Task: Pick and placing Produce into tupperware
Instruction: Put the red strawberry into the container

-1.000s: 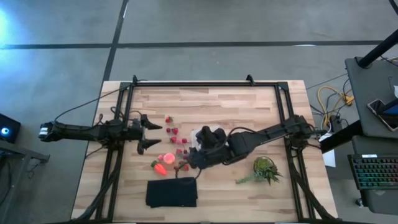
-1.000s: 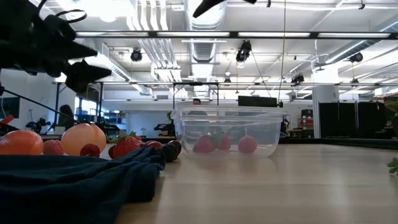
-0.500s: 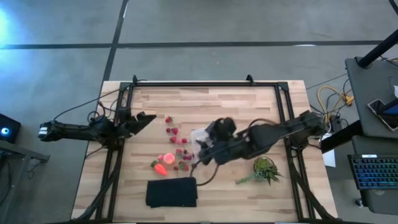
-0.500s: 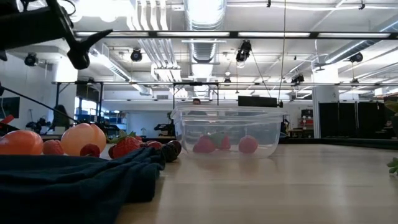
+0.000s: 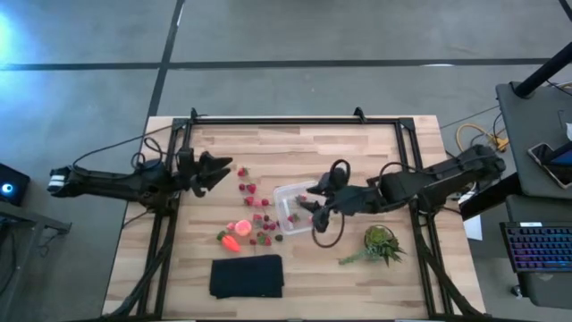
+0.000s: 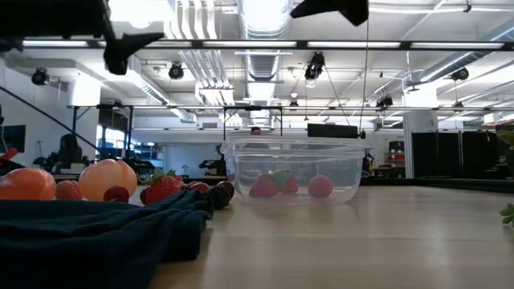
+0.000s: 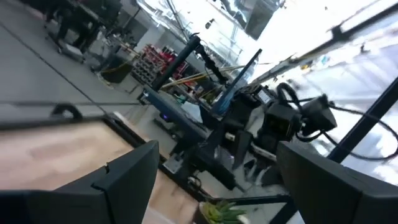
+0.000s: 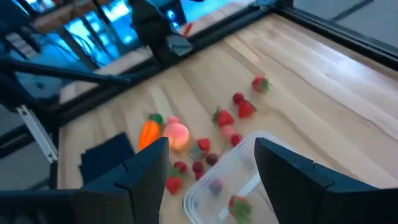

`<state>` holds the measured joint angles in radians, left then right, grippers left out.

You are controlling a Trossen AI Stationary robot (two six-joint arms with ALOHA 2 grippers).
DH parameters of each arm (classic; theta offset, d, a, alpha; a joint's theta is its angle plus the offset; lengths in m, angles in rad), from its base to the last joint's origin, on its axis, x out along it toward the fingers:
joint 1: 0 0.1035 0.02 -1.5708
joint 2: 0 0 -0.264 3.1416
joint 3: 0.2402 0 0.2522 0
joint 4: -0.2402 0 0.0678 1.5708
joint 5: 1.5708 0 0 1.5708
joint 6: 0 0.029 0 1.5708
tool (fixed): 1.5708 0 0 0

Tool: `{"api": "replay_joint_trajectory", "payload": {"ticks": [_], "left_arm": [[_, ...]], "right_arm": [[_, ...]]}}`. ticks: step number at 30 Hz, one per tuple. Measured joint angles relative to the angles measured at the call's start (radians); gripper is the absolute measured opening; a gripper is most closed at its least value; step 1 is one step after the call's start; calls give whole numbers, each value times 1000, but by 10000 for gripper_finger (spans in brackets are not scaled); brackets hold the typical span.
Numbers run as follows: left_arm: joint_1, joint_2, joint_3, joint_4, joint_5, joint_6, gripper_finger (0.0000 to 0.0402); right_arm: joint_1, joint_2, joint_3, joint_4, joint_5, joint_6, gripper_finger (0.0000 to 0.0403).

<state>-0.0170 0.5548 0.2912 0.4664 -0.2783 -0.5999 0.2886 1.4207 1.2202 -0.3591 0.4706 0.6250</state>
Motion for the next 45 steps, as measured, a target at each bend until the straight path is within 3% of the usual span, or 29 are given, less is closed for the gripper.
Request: {"api": "replay_joint_trajectory", "payload": {"ticks": [2, 5, 10, 12, 20, 26, 29, 34, 39, 42, 45], "left_arm": [[0, 48, 81, -70, 0, 72, 310], [0, 130, 231, -341, 0, 157, 310], [4, 278, 460, -817, -24, 99, 310], [5, 322, 527, -897, -28, 76, 310], [5, 378, 627, -929, 9, 83, 310], [5, 345, 618, -955, 52, 84, 310], [6, 332, 619, -1000, 102, 87, 310], [27, 352, 619, -1090, 173, 94, 310], [59, 410, 614, -1249, 177, 143, 310], [93, 430, 610, -1296, 170, 187, 310], [130, 432, 609, -1304, 173, 218, 310]], "right_arm": [[-21, -43, -55, 33, -6, -12, 230], [-61, -120, -143, 55, -75, -13, 230], [-157, -263, -291, 309, -428, -14, 226], [-193, -318, -325, 336, -470, -5, 223], [-250, -525, -373, 231, -431, 148, 219], [-161, -587, -359, 348, -468, -209, 219], [-160, -609, -358, 331, -455, -186, 219], [-151, -617, -381, 246, -526, -290, 219], [-202, -630, -458, 174, -459, -198, 219], [-208, -640, -521, 304, -564, -185, 219], [-213, -647, -597, 574, -719, -222, 219]]}}
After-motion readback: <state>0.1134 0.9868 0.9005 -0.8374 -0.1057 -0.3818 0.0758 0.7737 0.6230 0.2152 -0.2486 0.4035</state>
